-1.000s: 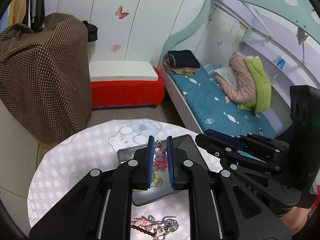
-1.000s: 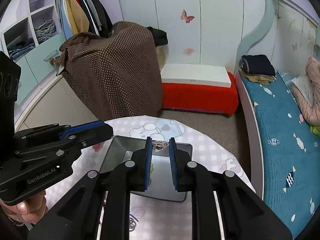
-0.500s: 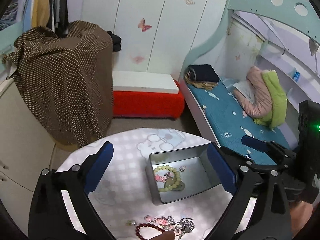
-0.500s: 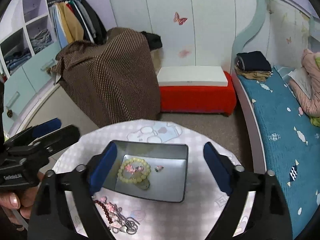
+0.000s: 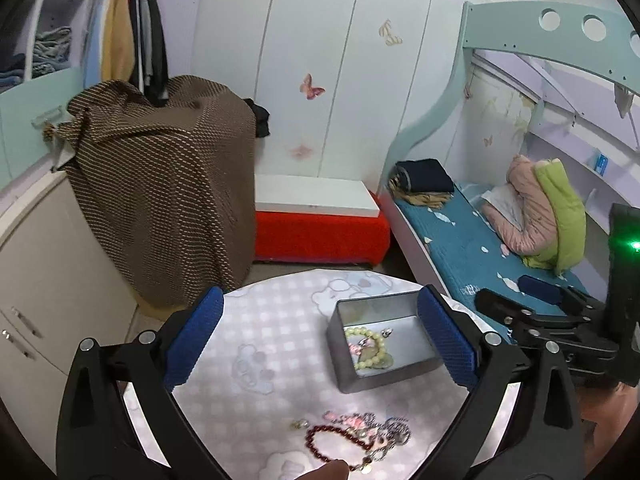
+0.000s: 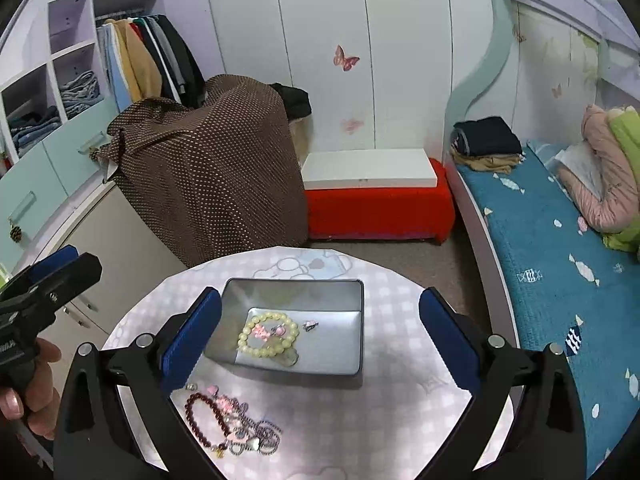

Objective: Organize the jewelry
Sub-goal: 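Move both tools back toward the red bracelet and silver chains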

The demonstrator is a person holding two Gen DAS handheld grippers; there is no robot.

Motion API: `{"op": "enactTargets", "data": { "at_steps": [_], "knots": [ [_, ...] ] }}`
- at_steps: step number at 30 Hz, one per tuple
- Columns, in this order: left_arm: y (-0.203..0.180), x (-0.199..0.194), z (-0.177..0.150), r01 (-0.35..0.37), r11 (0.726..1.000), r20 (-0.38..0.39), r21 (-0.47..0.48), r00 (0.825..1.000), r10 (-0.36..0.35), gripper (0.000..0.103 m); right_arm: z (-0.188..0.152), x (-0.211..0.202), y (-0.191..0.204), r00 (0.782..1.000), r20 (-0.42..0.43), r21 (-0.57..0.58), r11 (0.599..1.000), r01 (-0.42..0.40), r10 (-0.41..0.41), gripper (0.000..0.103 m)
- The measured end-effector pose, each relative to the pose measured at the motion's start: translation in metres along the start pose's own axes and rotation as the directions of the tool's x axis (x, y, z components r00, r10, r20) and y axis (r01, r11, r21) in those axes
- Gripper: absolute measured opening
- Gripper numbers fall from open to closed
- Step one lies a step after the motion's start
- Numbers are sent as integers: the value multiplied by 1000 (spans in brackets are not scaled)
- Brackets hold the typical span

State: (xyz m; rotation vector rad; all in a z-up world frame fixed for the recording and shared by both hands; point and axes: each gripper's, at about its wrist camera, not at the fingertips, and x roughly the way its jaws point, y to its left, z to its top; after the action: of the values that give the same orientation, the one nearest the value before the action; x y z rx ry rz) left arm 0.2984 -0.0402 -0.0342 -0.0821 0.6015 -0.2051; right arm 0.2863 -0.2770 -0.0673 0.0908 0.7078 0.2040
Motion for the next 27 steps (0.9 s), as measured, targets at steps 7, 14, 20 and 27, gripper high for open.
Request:
{"op": "enactTargets", "data": {
  "at_steps": [7, 14, 20, 27],
  "knots": [
    [13, -30, -22, -40, 999, 21, -24, 999, 40, 97, -16, -34, 8, 999, 46, -10, 1000, -10, 10, 95],
    [20, -50, -52, -99, 995, 23, -26, 995, 100, 97, -30, -62, 16, 996, 84, -13, 1000, -18, 19, 95],
    [18, -64, -71, -130, 991, 20, -19, 991, 131, 98, -48, -77, 26, 994, 105, -19, 1000, -2, 4, 95],
    [14, -65, -90, -156, 988, -9, 15, 988, 157, 98, -71, -78, 39, 995, 92, -48, 998, 29, -25, 95]
  ]
}}
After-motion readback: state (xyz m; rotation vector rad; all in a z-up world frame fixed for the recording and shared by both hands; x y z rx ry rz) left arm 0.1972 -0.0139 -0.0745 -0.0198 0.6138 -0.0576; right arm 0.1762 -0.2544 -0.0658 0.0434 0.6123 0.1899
